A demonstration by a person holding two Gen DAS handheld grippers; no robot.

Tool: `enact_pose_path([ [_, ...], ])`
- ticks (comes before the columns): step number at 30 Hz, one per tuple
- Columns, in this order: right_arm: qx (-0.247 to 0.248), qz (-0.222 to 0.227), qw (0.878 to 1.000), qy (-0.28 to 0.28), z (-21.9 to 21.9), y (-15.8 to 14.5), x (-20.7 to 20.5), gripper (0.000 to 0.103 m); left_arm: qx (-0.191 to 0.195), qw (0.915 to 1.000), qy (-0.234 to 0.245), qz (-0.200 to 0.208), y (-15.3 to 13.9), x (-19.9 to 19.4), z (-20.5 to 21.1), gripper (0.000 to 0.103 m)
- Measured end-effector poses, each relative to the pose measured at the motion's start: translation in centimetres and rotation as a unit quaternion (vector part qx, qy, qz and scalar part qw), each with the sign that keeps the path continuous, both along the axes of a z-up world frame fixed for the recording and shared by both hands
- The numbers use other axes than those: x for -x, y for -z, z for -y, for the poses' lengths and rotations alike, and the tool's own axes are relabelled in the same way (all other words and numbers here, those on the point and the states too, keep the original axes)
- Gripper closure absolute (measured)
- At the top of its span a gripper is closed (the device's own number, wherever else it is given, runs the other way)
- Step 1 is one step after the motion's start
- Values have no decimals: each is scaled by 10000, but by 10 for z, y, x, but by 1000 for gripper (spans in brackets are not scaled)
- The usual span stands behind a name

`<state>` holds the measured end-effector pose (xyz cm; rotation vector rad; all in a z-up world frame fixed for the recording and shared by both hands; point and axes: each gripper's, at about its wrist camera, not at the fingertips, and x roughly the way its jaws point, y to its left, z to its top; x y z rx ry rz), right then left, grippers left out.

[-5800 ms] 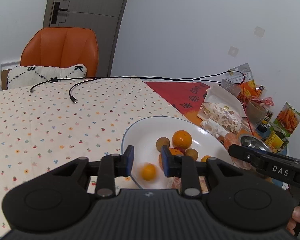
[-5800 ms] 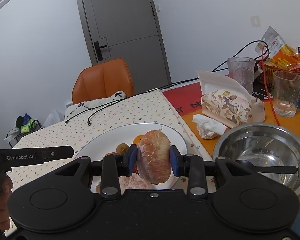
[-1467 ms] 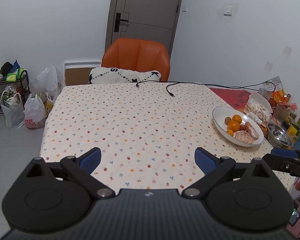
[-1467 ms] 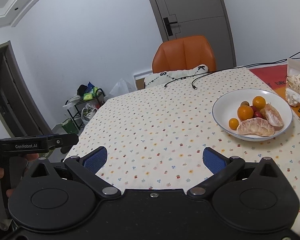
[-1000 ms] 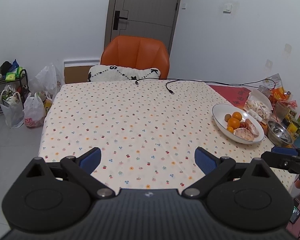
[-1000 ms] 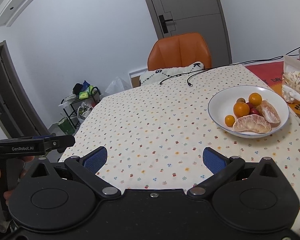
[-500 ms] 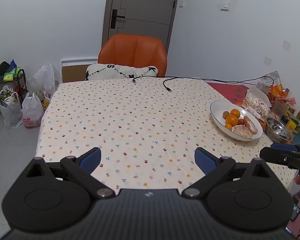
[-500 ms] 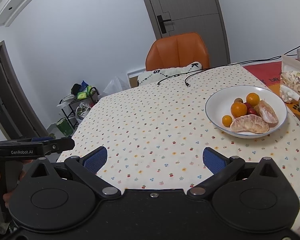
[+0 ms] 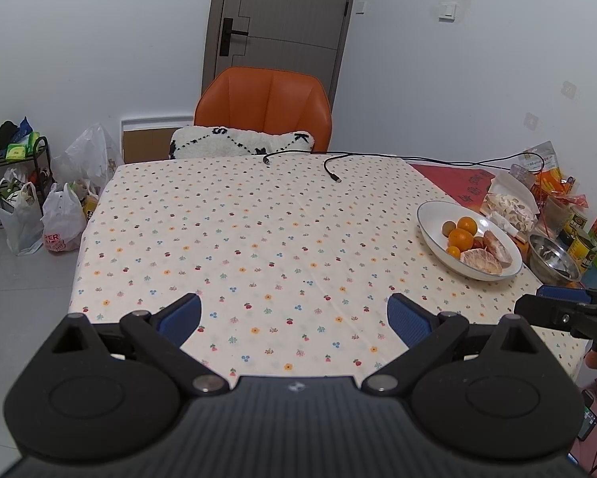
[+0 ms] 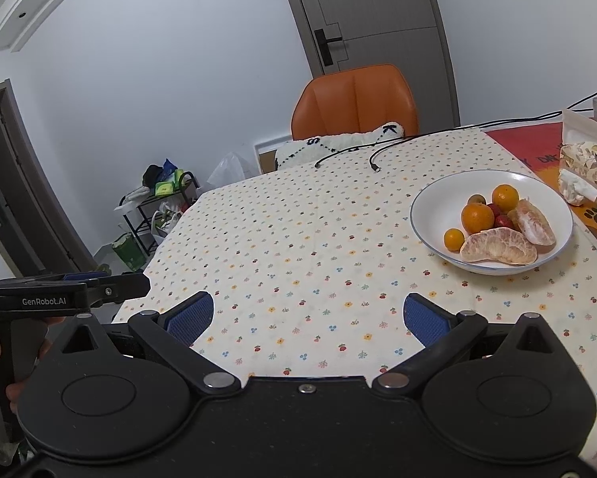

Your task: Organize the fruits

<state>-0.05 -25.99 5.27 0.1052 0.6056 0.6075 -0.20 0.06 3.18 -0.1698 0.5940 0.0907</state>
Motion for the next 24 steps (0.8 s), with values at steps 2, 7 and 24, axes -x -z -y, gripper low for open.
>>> enact_pose_path([
  [2, 1, 2, 10000, -1, 0, 0, 0, 0, -1, 10000, -4, -3, 0, 0, 0, 4],
  [7, 2, 1, 10000, -1, 0, 0, 0, 0, 0, 10000, 0, -1, 0, 0, 0, 4],
  [24, 35, -5, 10000, 7, -2, 1, -1, 0, 27, 10000, -4, 0, 2, -1, -1, 4],
])
